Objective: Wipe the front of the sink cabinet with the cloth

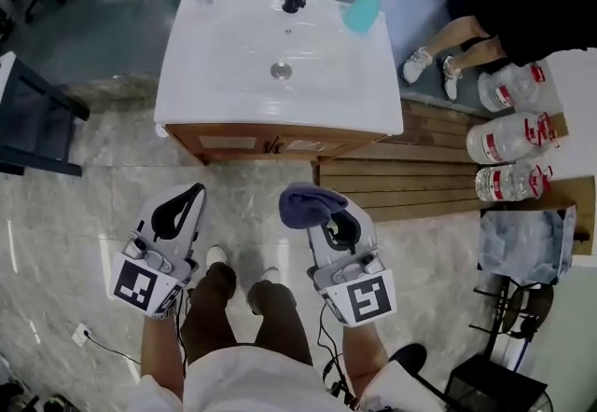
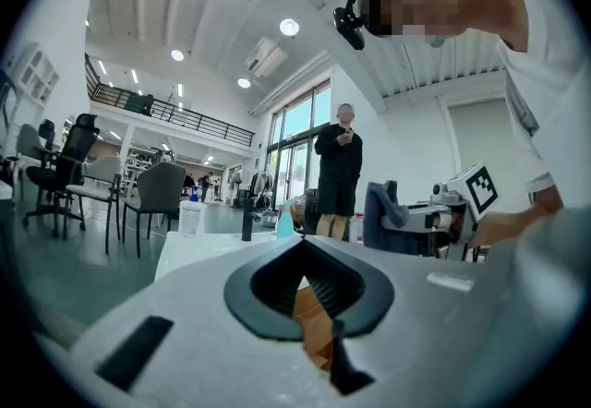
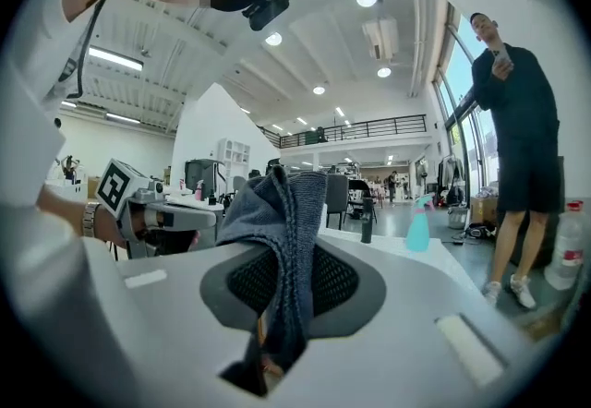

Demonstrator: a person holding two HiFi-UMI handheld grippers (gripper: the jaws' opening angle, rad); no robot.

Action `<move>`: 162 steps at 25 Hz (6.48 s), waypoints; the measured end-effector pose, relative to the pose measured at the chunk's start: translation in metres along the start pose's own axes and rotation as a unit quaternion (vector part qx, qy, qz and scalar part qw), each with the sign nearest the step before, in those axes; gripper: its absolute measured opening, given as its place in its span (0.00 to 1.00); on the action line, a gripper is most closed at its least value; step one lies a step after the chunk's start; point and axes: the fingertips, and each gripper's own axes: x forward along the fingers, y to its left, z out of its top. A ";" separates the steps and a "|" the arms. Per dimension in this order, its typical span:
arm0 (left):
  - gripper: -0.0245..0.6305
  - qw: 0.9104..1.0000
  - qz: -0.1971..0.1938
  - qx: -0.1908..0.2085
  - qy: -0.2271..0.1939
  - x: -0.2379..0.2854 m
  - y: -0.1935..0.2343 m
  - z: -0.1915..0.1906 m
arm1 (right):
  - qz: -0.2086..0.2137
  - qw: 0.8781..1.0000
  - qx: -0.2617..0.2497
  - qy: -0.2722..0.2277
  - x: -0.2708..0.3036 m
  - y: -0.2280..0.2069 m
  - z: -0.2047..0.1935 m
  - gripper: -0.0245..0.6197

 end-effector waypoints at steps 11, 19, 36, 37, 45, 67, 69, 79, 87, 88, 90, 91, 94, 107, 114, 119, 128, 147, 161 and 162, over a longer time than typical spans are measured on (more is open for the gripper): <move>0.03 0.997 0.030 0.018 -0.069 0.032 0.074 -0.157 | 0.042 0.998 -0.015 -0.041 0.101 0.026 -0.167 0.13; 0.03 0.993 0.037 0.047 -0.100 0.025 0.094 -0.242 | 0.045 0.997 -0.030 -0.061 0.131 0.040 -0.257 0.13; 0.03 0.990 0.051 0.049 -0.118 -0.002 0.088 -0.302 | 0.067 0.991 -0.050 -0.106 0.135 0.072 -0.279 0.13; 0.03 0.990 0.053 0.049 -0.119 -0.004 0.088 -0.303 | 0.068 0.991 -0.047 -0.107 0.138 0.075 -0.278 0.13; 0.03 0.988 0.085 0.051 -0.120 -0.033 0.096 -0.307 | 0.116 0.984 -0.051 -0.128 0.191 0.138 -0.241 0.13; 0.03 0.981 0.138 0.047 -0.129 -0.058 0.112 -0.308 | 0.038 0.993 -0.028 -0.104 0.266 0.125 -0.225 0.13; 0.03 0.982 0.133 0.050 -0.123 -0.054 0.109 -0.310 | 0.030 0.994 -0.029 -0.104 0.258 0.113 -0.227 0.13; 0.03 0.987 0.120 0.046 -0.098 -0.032 0.109 -0.329 | -0.031 0.993 -0.026 -0.110 0.211 0.033 -0.229 0.13; 0.03 0.988 0.112 0.041 -0.094 -0.028 0.114 -0.332 | -0.097 0.989 -0.031 -0.108 0.174 -0.026 -0.236 0.13; 0.03 0.988 0.112 0.039 -0.095 -0.028 0.114 -0.332 | -0.103 0.988 -0.033 -0.107 0.169 -0.033 -0.237 0.13; 0.03 0.989 0.112 0.036 -0.095 -0.027 0.113 -0.332 | -0.117 0.987 -0.037 -0.104 0.160 -0.049 -0.239 0.13; 0.03 0.989 0.111 0.035 -0.095 -0.026 0.112 -0.332 | -0.125 0.986 -0.039 -0.103 0.154 -0.057 -0.240 0.13; 0.03 0.989 0.109 0.034 -0.094 -0.025 0.111 -0.332 | -0.148 0.983 -0.045 -0.100 0.140 -0.079 -0.245 0.13; 0.03 0.990 0.106 0.026 -0.087 -0.028 0.115 -0.342 | -0.246 0.963 -0.068 -0.081 0.080 -0.167 -0.252 0.14; 0.03 0.992 0.096 0.024 -0.084 -0.019 0.113 -0.346 | -0.316 0.945 -0.046 -0.070 0.041 -0.230 -0.265 0.14; 0.03 0.991 0.098 0.028 -0.083 -0.021 0.111 -0.343 | -0.347 0.934 -0.051 -0.064 0.024 -0.253 -0.265 0.14; 0.03 0.992 0.096 0.027 -0.083 -0.014 0.108 -0.346 | -0.402 0.913 -0.033 -0.058 -0.003 -0.296 -0.274 0.13; 0.03 0.988 0.108 0.030 -0.103 -0.015 0.106 -0.336 | -0.227 0.970 -0.039 -0.078 0.043 -0.150 -0.282 0.13; 0.03 0.983 0.135 0.037 -0.116 -0.045 0.117 -0.324 | 0.026 0.996 0.006 -0.084 0.182 0.040 -0.298 0.13; 0.03 0.983 0.137 0.039 -0.117 -0.048 0.120 -0.323 | 0.040 0.996 0.009 -0.085 0.192 0.051 -0.297 0.13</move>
